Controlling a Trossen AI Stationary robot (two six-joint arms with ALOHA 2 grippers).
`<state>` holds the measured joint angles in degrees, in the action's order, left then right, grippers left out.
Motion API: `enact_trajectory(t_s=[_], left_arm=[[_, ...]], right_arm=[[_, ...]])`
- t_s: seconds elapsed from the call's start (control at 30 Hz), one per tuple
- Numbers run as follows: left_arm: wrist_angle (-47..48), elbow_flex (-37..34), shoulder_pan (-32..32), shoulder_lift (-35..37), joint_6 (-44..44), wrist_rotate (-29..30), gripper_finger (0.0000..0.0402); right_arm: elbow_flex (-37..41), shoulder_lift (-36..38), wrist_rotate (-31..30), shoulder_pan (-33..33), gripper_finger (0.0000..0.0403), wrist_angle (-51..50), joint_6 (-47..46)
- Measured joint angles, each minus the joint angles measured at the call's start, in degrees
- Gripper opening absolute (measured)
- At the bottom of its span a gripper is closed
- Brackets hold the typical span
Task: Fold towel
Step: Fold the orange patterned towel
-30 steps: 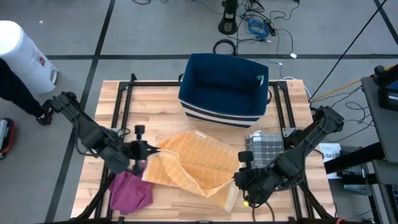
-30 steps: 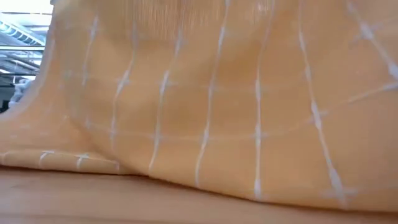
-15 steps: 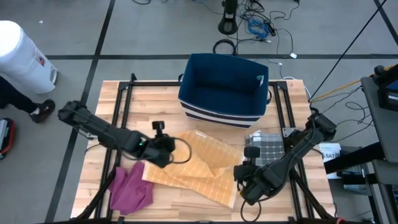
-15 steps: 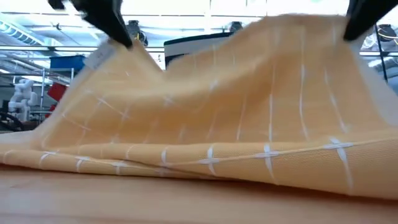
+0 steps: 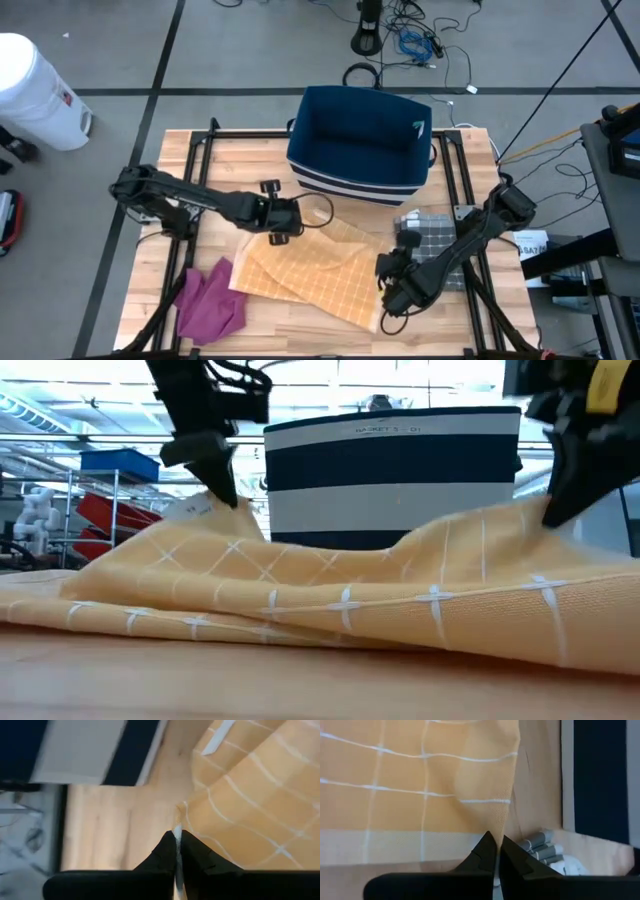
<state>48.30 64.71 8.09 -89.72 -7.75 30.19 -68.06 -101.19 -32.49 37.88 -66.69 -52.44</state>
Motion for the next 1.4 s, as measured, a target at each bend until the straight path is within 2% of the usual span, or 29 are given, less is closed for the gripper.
enact_trajectory(t_s=[0.1, 0.2, 0.33, 0.47, 0.57, 0.67, 0.77, 0.9, 1.03, 1.2, 1.4], left_arm=[[-2.8, 0.0, -1.3, -1.1, 2.3, -1.2, 0.0029], [-5.2, 0.0, -2.4, -1.3, 3.9, -1.0, 0.0061], [-5.8, 0.0, -3.9, -1.3, 4.0, 0.8, 0.0112], [-4.9, 0.0, -5.4, -1.3, 3.2, -0.6, 0.0154], [-4.6, 0.0, -6.2, -1.3, 2.2, -1.0, 0.0173], [-3.6, 0.0, -6.6, -1.3, 2.1, -1.1, 0.0182], [-3.4, 0.0, -6.1, -1.2, 2.8, -2.1, 0.0183], [-3.8, 0.0, -4.4, -0.5, 4.5, -7.3, 0.0183], [-3.9, 0.0, -1.6, -0.4, 5.3, -14.9, 0.0183], [-3.9, 0.0, 3.6, -0.3, 3.4, -22.4, 0.0183], [-3.8, 0.0, 11.9, -0.3, 1.2, -25.6, 0.0184]], right_arm=[[2.7, 0.0, -0.6, -0.8, 0.0003, 1.3, -2.3], [4.9, 0.0, -3.1, -1.2, 0.0024, 2.0, -4.8], [6.5, 0.1, -6.8, -1.2, 0.0077, 0.7, -8.1], [6.9, 0.2, -8.1, -1.3, 0.0148, -1.5, -10.2], [6.9, 0.2, -8.1, -1.5, 0.0192, -4.4, -12.7], [6.9, 0.3, -8.1, -1.4, 0.0217, -5.6, -14.6], [6.9, 1.1, -8.1, 0.1, 0.0222, -3.1, -14.1], [6.9, 3.2, -8.0, 3.1, 0.0211, 4.6, -9.9], [6.9, 4.6, -8.0, 6.7, 0.0200, 13.8, -5.2], [6.9, 4.7, -7.1, 11.6, 0.0193, 28.1, 2.7], [6.9, 4.7, -3.0, 16.5, 0.0186, 38.5, 4.5]])
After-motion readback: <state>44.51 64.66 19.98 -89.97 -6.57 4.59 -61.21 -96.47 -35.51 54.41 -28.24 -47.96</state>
